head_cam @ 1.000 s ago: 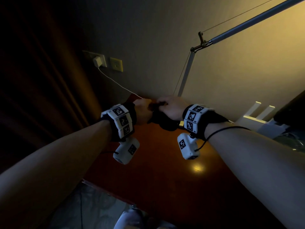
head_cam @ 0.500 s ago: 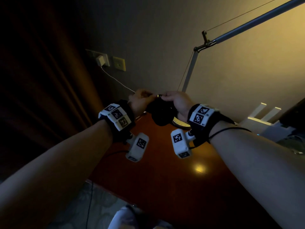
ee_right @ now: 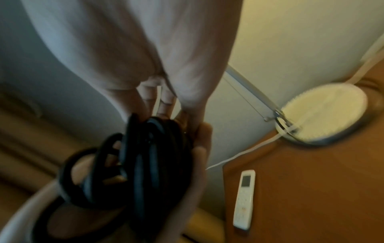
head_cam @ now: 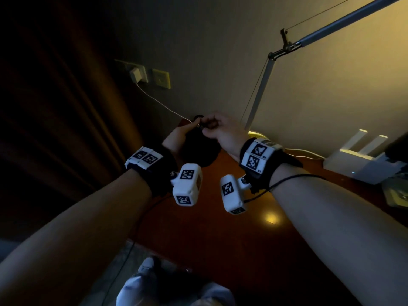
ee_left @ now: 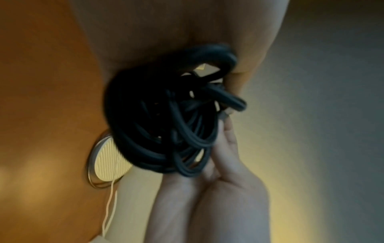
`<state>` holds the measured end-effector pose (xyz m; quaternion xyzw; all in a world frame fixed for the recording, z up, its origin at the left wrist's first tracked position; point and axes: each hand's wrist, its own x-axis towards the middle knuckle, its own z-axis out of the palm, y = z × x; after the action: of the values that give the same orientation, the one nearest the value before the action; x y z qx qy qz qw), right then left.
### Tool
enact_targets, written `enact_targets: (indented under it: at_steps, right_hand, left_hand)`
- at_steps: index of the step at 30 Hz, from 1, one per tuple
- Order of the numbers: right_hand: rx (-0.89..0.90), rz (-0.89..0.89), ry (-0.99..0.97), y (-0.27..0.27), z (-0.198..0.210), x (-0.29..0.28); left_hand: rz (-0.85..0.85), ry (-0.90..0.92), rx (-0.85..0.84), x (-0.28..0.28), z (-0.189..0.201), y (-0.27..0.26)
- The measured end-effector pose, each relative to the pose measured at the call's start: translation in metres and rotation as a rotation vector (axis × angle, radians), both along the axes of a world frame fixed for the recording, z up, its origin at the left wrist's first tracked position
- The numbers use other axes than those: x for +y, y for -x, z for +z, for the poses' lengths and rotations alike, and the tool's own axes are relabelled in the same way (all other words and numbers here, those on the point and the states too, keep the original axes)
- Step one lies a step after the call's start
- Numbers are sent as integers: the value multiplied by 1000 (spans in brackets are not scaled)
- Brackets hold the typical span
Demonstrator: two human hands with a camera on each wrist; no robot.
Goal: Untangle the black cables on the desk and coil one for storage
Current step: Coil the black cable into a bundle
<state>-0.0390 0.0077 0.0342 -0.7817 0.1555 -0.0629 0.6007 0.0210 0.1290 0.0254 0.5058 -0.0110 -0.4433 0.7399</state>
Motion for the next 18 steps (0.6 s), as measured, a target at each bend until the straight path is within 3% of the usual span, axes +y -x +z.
enact_targets:
  at_steps: [9,18]
  right_hand:
    - [25,-2,611,-31,-11,35]
    - [16,-35,759,-88,-14,115]
  left_hand:
    - [-121,-235,-75,43,1,-51]
    - [-266,-266,-105,107,-4,-129]
